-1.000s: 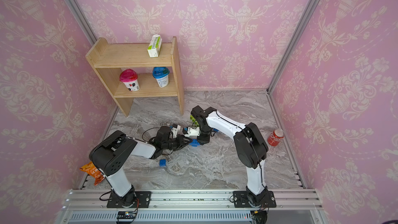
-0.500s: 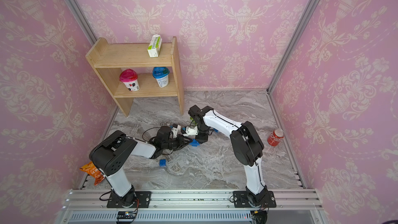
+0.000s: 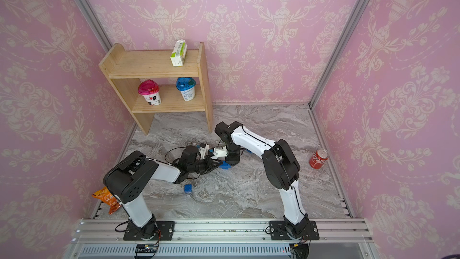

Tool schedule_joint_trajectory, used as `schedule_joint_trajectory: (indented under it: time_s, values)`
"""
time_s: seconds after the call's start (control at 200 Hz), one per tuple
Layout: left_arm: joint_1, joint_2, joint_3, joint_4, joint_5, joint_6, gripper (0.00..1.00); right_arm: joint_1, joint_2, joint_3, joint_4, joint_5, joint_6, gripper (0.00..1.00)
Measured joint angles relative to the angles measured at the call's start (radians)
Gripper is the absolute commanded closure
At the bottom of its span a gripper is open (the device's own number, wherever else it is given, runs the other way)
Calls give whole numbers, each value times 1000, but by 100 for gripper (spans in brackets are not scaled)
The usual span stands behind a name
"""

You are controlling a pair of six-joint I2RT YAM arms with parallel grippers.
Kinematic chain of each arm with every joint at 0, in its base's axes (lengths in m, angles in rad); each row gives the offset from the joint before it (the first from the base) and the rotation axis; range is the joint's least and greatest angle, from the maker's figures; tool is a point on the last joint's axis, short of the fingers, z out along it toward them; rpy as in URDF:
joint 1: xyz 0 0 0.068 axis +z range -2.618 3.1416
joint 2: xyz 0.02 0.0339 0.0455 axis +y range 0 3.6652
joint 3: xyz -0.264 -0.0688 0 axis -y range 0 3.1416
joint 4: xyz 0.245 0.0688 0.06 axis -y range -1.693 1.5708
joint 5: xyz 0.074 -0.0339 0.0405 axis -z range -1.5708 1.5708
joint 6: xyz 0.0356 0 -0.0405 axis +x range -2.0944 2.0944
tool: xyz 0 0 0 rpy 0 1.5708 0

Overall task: Assemble the letter v with lego
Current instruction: Assemble the lego brick with the lego brick.

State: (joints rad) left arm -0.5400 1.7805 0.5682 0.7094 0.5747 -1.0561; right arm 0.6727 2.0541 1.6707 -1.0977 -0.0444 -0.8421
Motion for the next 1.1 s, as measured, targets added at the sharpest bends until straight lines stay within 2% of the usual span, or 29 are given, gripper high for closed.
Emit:
schedule_joint_trajectory:
  time_s: [0.215,0.42,0.51,0.69,0.876,1.101]
  values:
    - [0,0,0,0,0,0,70,4,3,2,-1,6,7,88]
    - [0,0,0,0,0,0,70,7,3,0,1,11,27,79]
    - [0,0,0,0,0,0,70,10,1,-1,3,18,32,66]
    - [0,0,0,0,-1,0,70,11,1,-1,4,19,35,62]
    - [0,0,0,0,-1,0,70,13,3,-6,19,16,50,60]
    - [0,0,0,1,-2,0,70,13,4,-7,21,12,60,66]
